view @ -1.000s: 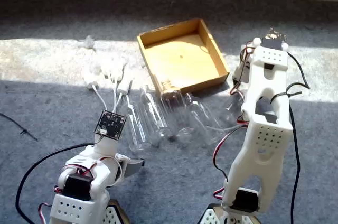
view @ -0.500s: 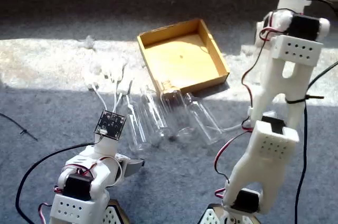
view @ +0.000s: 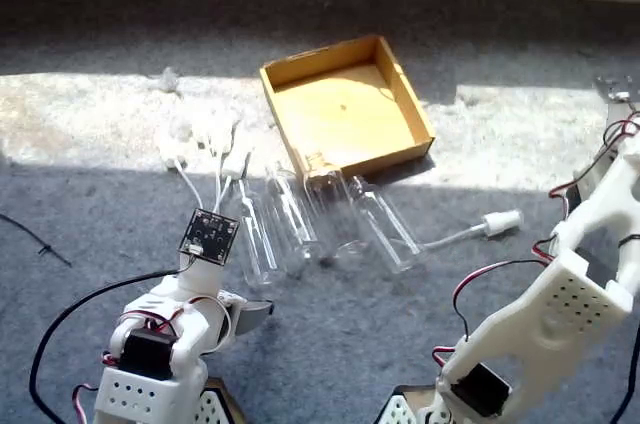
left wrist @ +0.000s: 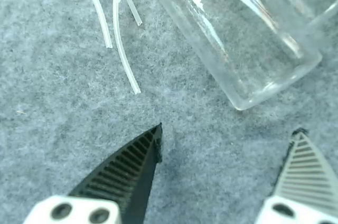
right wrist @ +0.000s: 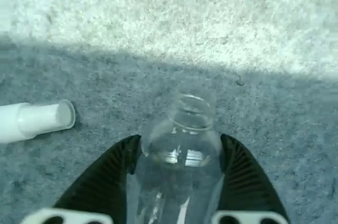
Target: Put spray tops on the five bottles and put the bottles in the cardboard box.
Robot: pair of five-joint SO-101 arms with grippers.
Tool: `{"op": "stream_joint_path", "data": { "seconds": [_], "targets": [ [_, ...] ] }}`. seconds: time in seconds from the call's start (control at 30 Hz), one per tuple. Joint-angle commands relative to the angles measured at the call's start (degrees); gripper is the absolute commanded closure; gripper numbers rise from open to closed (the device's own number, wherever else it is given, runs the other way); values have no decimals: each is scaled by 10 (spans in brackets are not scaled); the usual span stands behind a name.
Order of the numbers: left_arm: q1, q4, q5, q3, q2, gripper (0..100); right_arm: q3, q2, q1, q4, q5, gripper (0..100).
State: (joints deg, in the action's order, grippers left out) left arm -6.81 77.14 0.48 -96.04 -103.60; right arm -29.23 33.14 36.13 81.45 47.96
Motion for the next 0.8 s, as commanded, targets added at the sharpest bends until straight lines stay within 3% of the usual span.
{"op": "stream_joint_path", "data": {
  "seconds": [0.0,0.1,0.37,0.53,0.77],
  "targets": [
    [-7,2,5,-11,-5,659,96,-31,6,-77,8,900],
    [-7,2,5,-11,-5,659,143,-31,6,-111,5,892],
    [-7,2,5,-11,-5,659,175,-32,9,-118,-30,729],
    [-7,2,5,-11,-5,659,171,-36,9,-90,-127,728],
    [-7,2,5,-11,-5,659,151,-33,6,-70,-134,728]
  ]
}}
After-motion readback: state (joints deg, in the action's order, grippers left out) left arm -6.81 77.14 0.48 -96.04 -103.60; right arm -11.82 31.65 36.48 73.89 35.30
